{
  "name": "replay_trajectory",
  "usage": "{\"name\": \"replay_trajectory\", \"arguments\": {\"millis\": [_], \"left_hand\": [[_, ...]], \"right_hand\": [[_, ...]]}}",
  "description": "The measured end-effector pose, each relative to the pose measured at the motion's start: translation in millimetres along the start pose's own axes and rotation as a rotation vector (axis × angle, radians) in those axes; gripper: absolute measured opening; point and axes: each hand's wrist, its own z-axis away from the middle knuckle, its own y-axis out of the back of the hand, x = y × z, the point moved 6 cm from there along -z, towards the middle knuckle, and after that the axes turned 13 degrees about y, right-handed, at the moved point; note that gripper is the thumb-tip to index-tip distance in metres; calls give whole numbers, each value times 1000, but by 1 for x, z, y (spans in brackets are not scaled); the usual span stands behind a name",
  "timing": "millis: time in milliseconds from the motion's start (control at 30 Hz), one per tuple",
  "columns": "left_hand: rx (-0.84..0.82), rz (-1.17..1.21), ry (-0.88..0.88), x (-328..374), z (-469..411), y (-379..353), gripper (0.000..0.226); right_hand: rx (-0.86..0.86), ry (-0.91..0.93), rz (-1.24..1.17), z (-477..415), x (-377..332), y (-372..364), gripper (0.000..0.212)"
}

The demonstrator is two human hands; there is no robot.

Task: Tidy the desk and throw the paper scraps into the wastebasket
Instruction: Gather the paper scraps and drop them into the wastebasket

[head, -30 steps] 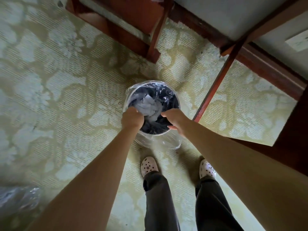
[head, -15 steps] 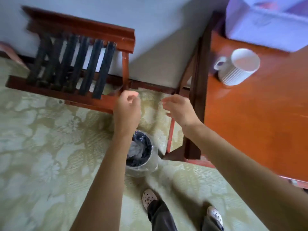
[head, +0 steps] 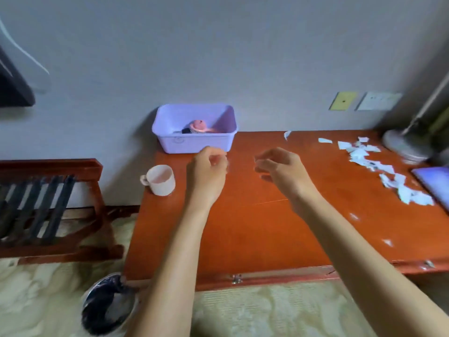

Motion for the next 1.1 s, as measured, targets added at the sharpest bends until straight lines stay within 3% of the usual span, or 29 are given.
{"name": "replay_trajectory", "arguments": {"millis": [133,333,633,733,800,933,1100], "left_hand": [[-70,-37,-3,49,9,-108,30],[-132,-179,41,65,-28,-222,19],[-184,-507,145,33,-203,-373,21],[-176,-591,209,16,-254,-402,28],[-176,-671,216,7,-285,-423,21],[-175,-731,195,-8,-335,-456,41],[-114,-711,208,-24,-370,-483,55]], "right_hand": [[97,10,22,-17,20,116,13],[104,-84,15,-71,88,196,19],[41,-276,109,-221,233,233,26],[-33,-341,174,-267,278,237,18],[-61,-385,226,-293,308,240,18],[-97,-454,303,-323,356,247,21],[-87,-389,468,-349,388,260,26]]}}
